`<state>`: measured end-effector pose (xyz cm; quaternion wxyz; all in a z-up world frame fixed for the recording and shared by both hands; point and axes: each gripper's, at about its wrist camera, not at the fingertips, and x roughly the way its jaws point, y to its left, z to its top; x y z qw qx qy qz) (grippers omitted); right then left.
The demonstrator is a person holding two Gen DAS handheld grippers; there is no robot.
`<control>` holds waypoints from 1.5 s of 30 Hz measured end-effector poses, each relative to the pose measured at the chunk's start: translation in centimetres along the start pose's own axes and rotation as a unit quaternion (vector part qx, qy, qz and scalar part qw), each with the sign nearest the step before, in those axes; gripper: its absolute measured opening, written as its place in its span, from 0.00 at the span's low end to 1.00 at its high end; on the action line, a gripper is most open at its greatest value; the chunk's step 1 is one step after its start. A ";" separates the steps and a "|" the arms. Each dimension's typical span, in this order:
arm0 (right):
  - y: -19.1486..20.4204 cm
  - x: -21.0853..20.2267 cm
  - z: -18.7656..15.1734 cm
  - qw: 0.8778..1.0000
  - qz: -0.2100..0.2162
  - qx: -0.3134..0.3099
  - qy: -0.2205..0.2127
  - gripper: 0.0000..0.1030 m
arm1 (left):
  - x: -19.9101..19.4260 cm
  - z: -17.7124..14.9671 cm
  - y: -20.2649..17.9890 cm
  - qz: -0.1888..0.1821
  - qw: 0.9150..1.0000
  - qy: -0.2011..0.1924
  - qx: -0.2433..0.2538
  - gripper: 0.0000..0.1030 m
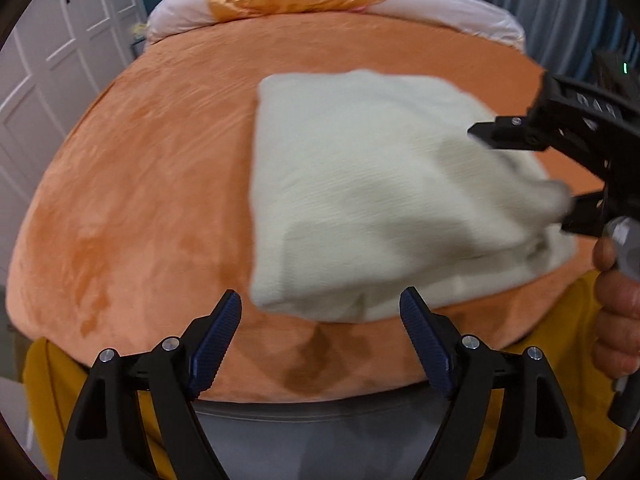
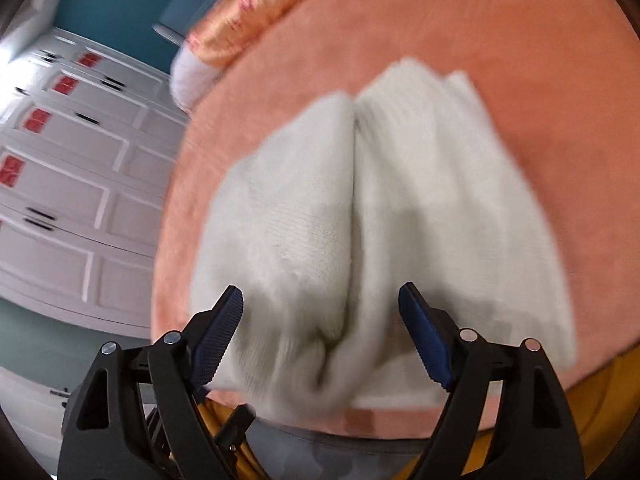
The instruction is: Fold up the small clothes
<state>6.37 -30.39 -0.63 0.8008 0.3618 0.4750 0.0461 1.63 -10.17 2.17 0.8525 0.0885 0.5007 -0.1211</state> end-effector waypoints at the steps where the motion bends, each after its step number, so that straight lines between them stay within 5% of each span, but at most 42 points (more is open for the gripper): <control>1: 1.1 0.3 0.3 1.000 -0.008 -0.022 -0.001 0.53 | 0.2 0.1 0.2 0.004 1.000 0.003 -0.003 0.76; 3: 3.1 -0.6 1.2 0.998 -0.004 -0.054 -0.013 0.20 | 0.7 0.3 0.9 0.006 1.000 0.006 -0.014 0.76; 8: 6.1 -8.8 2.6 0.985 0.108 -0.083 -0.108 0.15 | 1.6 0.4 2.3 0.018 1.000 0.013 -0.019 0.67; 12: 3.3 -12.5 1.5 0.977 0.079 -0.104 -0.168 0.15 | 1.6 0.8 1.5 -0.001 1.000 0.010 -0.010 0.63; 14: -0.9 -9.6 1.4 0.988 0.018 -0.064 -0.138 0.15 | 2.4 0.7 0.4 0.008 1.000 0.020 0.009 0.49; 16: -6.3 -5.0 0.4 0.996 -0.047 -0.003 -0.072 0.15 | 3.3 0.5 -0.2 0.012 0.999 0.036 0.014 0.48; 19: -8.5 -4.8 -1.5 0.995 -0.010 0.016 -0.097 0.16 | 3.6 0.6 -0.4 0.020 0.999 0.039 0.018 0.47; 27: -7.9 -6.9 -1.1 0.995 -0.012 0.034 -0.093 0.23 | 3.7 0.8 -0.3 0.023 0.999 0.047 0.010 0.48; 32: -7.9 -9.7 -3.6 0.991 -0.006 0.029 -0.129 0.38 | 3.6 0.6 -0.7 0.028 0.999 0.046 0.009 0.48; 35: -7.5 -10.3 -4.7 0.992 0.008 0.022 -0.124 0.38 | 3.4 0.5 -0.8 0.028 0.999 0.045 0.010 0.48; 40: -6.7 -9.7 -5.6 0.993 0.018 0.007 -0.120 0.42 | 0.8 0.5 -0.3 -0.027 0.999 0.044 -0.017 0.45; 45: -6.5 -8.7 -5.3 0.994 0.009 -0.004 -0.107 0.46 | -4.7 1.5 -0.1 -0.064 0.997 -0.020 -0.033 0.45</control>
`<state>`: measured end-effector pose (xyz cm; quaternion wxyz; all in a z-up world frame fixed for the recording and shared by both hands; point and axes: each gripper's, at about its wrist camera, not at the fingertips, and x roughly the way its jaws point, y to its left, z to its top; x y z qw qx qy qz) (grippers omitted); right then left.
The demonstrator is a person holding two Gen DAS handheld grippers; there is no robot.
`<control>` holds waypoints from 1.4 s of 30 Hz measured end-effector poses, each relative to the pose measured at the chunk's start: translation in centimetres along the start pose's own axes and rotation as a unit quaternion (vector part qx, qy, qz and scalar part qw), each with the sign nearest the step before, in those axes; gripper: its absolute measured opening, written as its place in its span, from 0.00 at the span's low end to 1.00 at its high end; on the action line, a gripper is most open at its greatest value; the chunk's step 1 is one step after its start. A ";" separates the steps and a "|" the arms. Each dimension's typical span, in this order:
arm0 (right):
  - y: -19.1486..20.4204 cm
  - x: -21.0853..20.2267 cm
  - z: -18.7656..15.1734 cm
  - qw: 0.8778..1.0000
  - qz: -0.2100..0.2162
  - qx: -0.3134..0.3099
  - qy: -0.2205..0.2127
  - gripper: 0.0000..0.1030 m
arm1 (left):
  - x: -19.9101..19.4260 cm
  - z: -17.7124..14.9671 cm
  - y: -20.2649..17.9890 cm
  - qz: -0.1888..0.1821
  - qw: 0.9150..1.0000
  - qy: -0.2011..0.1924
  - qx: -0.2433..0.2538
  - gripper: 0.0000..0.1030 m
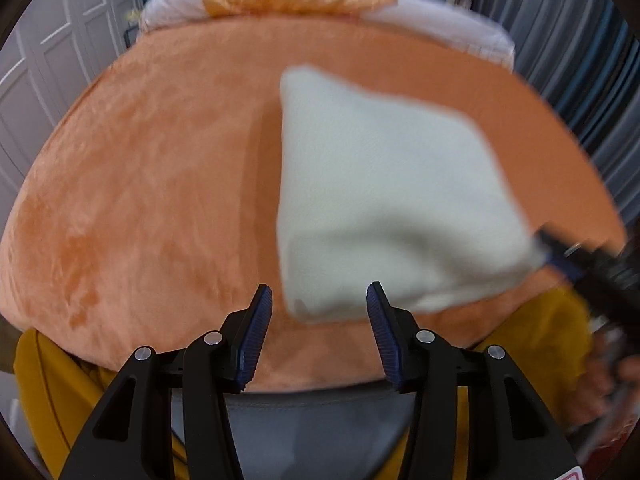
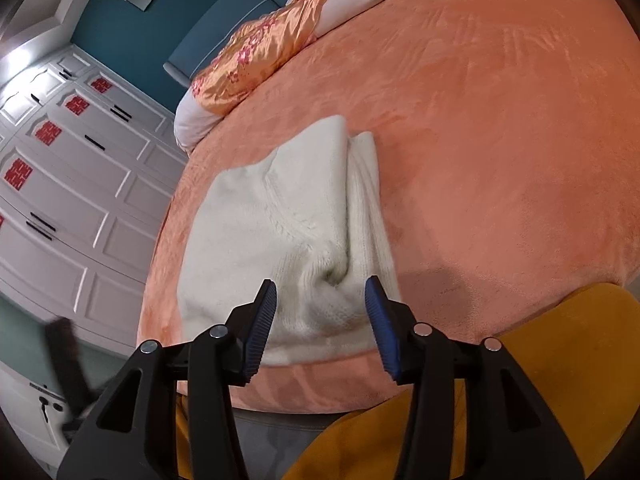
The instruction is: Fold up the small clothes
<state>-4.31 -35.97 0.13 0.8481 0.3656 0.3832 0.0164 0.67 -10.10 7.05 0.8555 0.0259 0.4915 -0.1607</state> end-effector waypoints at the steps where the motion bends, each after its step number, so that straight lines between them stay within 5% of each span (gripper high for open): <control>1: -0.1 0.0 0.0 1.000 -0.001 -0.001 0.001 0.47 | -1.0 0.4 -0.1 -0.005 1.000 -0.016 -0.003 0.45; 4: 0.1 0.3 0.5 1.000 -0.003 -0.007 0.004 0.47 | -2.2 1.9 -0.6 -0.010 0.999 -0.052 -0.001 0.47; 13: 1.0 5.4 2.2 0.997 -0.028 -0.038 0.060 0.57 | 5.9 1.4 0.7 0.005 0.998 0.045 -0.044 0.51; 14: 1.2 5.6 2.1 0.997 -0.037 -0.048 0.054 0.46 | 6.2 1.2 0.8 0.002 0.998 0.050 -0.047 0.51; 15: 1.6 5.4 2.3 0.996 -0.038 -0.060 0.050 0.21 | 6.3 1.1 0.9 0.003 0.998 0.052 -0.048 0.51; 20: 4.1 -0.5 4.4 0.995 0.058 -0.072 -0.039 0.16 | 6.1 0.8 0.3 0.008 0.999 0.042 -0.031 0.52; 22: 3.2 0.4 4.1 0.996 0.017 -0.079 -0.031 0.16 | 6.4 0.8 0.2 0.017 0.999 0.042 -0.024 0.52; 24: 1.3 4.2 3.1 0.993 -0.068 -0.089 0.028 0.17 | 7.2 0.8 0.3 0.017 0.998 0.050 -0.021 0.52; 25: 0.0 5.8 2.3 0.993 -0.075 -0.079 0.053 0.18 | 7.4 0.7 0.3 0.013 0.998 0.054 -0.023 0.53; 30: 1.0 2.1 2.7 0.996 -0.075 -0.046 0.009 0.21 | 6.0 0.5 0.7 0.008 0.999 0.046 -0.019 0.53; 34: 5.7 -1.1 3.9 0.991 -0.070 -0.114 -0.029 0.22 | 3.7 0.8 2.0 -0.011 0.999 0.023 -0.047 0.52; 38: 11.3 0.5 4.2 0.985 -0.013 -0.174 0.003 0.22 | 1.4 1.8 3.0 0.012 0.998 -0.012 -0.058 0.52; 42: 14.2 8.0 1.5 0.968 -0.023 -0.228 0.106 0.22 | 0.5 2.5 4.2 0.023 0.997 -0.027 -0.070 0.52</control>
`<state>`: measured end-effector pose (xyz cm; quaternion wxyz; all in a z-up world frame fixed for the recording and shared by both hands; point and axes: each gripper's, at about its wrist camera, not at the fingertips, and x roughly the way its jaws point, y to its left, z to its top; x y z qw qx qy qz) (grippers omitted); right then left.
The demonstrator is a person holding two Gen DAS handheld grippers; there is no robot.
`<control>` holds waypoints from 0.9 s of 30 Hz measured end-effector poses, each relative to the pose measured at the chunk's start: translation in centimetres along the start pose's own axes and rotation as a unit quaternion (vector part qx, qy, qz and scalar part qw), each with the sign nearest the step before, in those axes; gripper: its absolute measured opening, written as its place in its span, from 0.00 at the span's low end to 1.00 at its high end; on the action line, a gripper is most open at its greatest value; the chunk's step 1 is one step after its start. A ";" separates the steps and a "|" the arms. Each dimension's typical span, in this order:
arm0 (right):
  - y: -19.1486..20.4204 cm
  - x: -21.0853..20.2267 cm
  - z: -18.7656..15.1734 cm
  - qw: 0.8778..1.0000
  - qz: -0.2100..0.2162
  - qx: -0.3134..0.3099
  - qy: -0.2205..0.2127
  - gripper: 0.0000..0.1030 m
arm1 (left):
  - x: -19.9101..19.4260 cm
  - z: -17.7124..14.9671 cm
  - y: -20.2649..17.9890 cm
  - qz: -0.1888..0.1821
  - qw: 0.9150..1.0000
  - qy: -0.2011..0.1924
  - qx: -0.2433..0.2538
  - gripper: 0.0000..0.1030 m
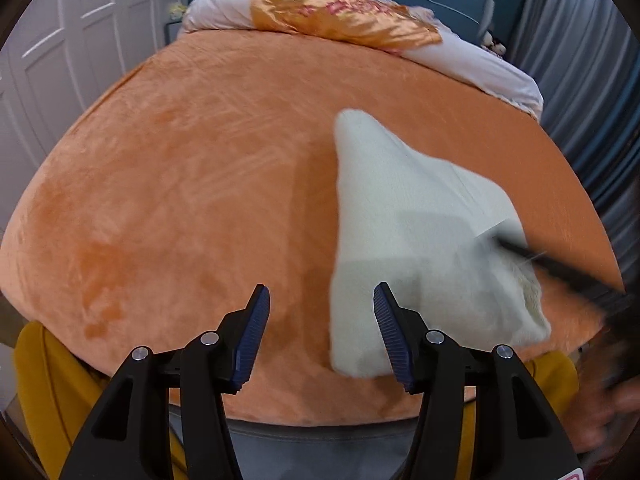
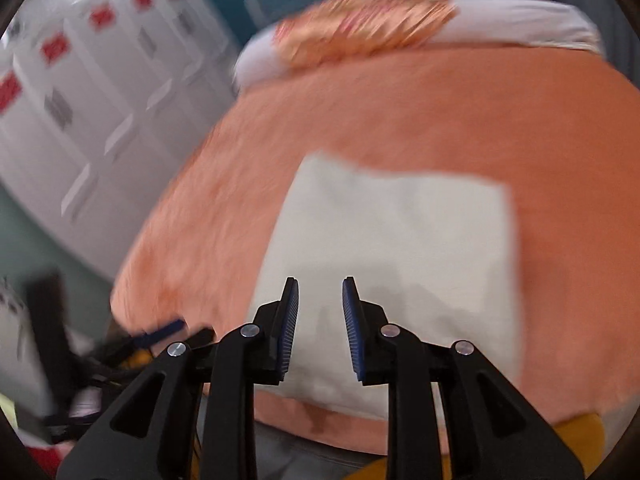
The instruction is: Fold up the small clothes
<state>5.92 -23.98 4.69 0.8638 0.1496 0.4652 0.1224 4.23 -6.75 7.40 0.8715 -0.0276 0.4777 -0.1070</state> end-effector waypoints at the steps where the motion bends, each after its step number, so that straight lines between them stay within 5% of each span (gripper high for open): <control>1: 0.3 3.5 -0.8 0.999 -0.016 -0.006 0.045 0.22 | 0.0 0.1 0.2 0.001 1.000 -0.001 -0.002 0.52; 5: 1.7 3.9 -1.3 0.998 -0.035 -0.043 0.033 0.22 | -0.1 0.8 0.3 -0.009 1.000 0.002 -0.008 0.52; 8: -0.6 -0.3 0.4 1.000 0.010 0.010 0.003 0.21 | 0.2 1.6 -0.5 -0.019 1.000 -0.002 0.004 0.52; 11: -4.4 -4.4 2.0 0.997 -0.027 0.048 -0.051 0.22 | 1.5 2.6 -2.5 -0.044 0.999 0.005 0.013 0.52; 15: -10.0 -2.6 2.6 0.992 -0.081 0.096 -0.016 0.22 | 4.3 3.3 -6.1 -0.053 0.998 0.019 0.039 0.52; 17: -12.5 1.2 1.4 0.987 -0.105 0.112 0.043 0.12 | 6.0 3.2 -7.3 -0.045 0.997 0.036 0.048 0.52; 21: -11.3 -1.4 1.2 0.988 -0.099 0.115 0.007 0.16 | 7.1 2.7 -9.3 0.008 0.995 0.019 0.094 0.57; 27: -9.1 -6.4 -3.0 0.991 -0.071 0.110 -0.029 0.17 | 7.4 2.2 -10.3 0.032 0.992 0.011 0.118 0.60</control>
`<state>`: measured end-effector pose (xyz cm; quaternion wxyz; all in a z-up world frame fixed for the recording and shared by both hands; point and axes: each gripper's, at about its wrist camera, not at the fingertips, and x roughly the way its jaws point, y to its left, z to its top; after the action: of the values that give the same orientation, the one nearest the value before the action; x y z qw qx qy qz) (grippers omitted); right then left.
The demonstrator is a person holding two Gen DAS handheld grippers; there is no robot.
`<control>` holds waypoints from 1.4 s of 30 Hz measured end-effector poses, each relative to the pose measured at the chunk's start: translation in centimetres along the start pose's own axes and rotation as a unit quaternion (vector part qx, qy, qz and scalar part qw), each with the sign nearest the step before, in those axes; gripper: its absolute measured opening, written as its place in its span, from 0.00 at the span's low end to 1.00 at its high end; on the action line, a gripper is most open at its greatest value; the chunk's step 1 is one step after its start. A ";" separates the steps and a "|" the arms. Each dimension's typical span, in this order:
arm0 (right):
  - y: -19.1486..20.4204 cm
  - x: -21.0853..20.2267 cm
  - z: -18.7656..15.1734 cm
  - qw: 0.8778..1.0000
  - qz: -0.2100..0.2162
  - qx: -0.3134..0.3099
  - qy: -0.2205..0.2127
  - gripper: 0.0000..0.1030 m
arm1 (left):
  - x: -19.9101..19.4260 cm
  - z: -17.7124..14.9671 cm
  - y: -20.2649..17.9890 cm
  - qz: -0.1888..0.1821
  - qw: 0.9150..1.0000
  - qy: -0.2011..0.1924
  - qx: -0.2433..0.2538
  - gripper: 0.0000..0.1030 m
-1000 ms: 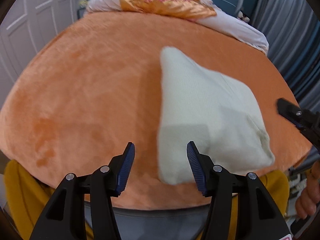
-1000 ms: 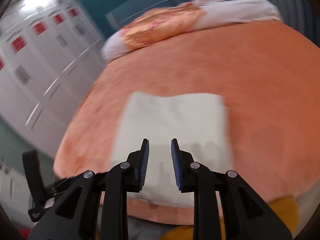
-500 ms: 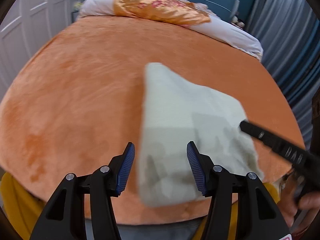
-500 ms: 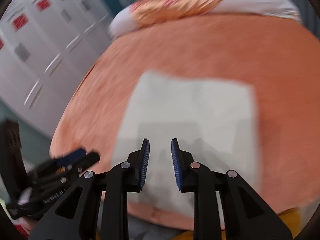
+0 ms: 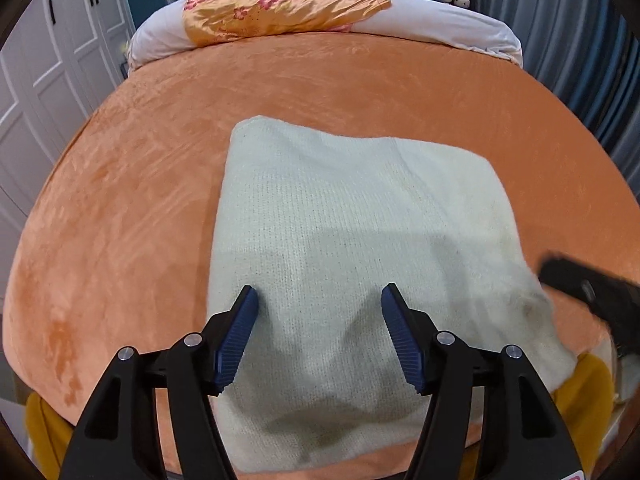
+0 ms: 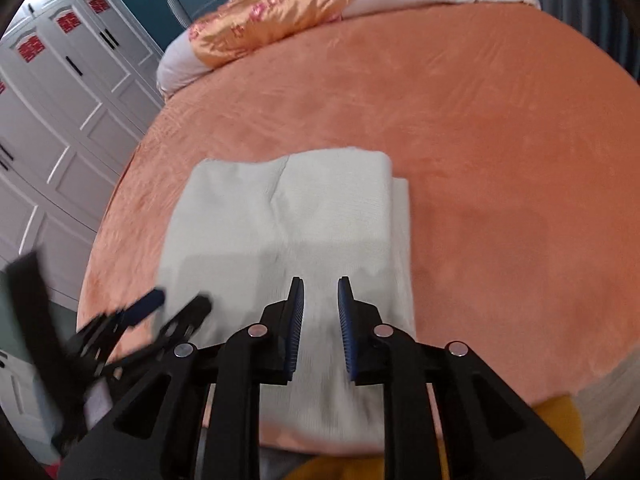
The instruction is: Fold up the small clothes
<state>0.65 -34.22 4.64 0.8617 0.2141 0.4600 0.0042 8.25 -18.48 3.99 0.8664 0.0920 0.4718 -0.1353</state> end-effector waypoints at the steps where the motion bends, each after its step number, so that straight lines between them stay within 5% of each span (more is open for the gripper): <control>1: 0.2 0.3 -0.7 1.000 0.000 -0.002 0.007 0.17 | 0.0 -0.1 0.0 0.003 1.000 -0.001 0.004 0.60; 5: -1.3 3.1 -3.7 0.998 -0.024 -0.018 0.050 0.12 | -0.1 -0.4 -0.4 0.009 1.000 -0.004 0.015 0.61; 11: 0.1 0.0 -3.6 1.000 -0.012 -0.015 -0.001 0.16 | -0.5 -0.6 -0.2 0.007 1.000 0.003 0.014 0.61; 17: -1.4 4.0 -5.4 0.998 -0.035 -0.025 0.045 0.12 | -0.8 -0.9 -0.3 0.006 1.000 0.004 0.014 0.61; 21: -1.3 3.2 -4.8 0.999 -0.030 -0.006 0.041 0.15 | -1.1 -1.4 -0.3 0.013 1.000 0.003 0.022 0.62; 25: -1.9 1.6 -3.7 1.000 0.006 0.026 0.014 0.28 | -1.9 -1.5 0.7 -0.014 1.000 0.009 -0.009 0.70; 27: -2.7 1.0 -3.1 0.999 0.002 0.043 -0.006 0.52 | -2.1 -1.6 2.4 -0.035 0.998 0.018 -0.050 0.74; 33: -5.0 3.2 -2.3 0.997 0.015 0.075 0.018 0.58 | 0.4 -2.4 5.3 -0.059 0.989 0.076 -0.108 0.77; 37: -5.0 6.0 -1.7 0.995 0.033 0.088 0.041 0.63 | 1.2 -2.8 6.1 -0.083 0.982 0.084 -0.145 0.85; 42: -6.7 7.8 -1.4 0.986 0.092 0.132 0.038 0.72 | 2.5 -2.3 6.3 -0.084 0.983 0.079 -0.141 0.91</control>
<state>2.74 -38.18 -4.69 0.8036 0.3671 0.4675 0.0308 9.76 -12.21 0.87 0.8163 -0.0610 0.5590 -0.1322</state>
